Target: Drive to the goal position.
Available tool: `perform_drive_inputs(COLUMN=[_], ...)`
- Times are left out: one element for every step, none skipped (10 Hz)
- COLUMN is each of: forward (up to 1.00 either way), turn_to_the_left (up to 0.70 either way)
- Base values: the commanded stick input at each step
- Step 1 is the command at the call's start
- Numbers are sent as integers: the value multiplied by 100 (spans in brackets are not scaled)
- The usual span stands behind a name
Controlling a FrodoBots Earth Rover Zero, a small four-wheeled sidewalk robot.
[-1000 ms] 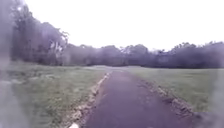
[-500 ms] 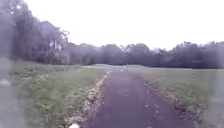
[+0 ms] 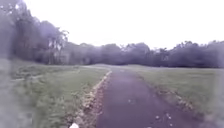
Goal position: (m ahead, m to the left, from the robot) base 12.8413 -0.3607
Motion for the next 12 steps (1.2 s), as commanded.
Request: perform_drive_inputs(forward=[70,70,70,70,70,70,70,70,70,70,70,70], turn_to_the_left=[0,0,0,0,0,0,0,0,0,0,0,0])
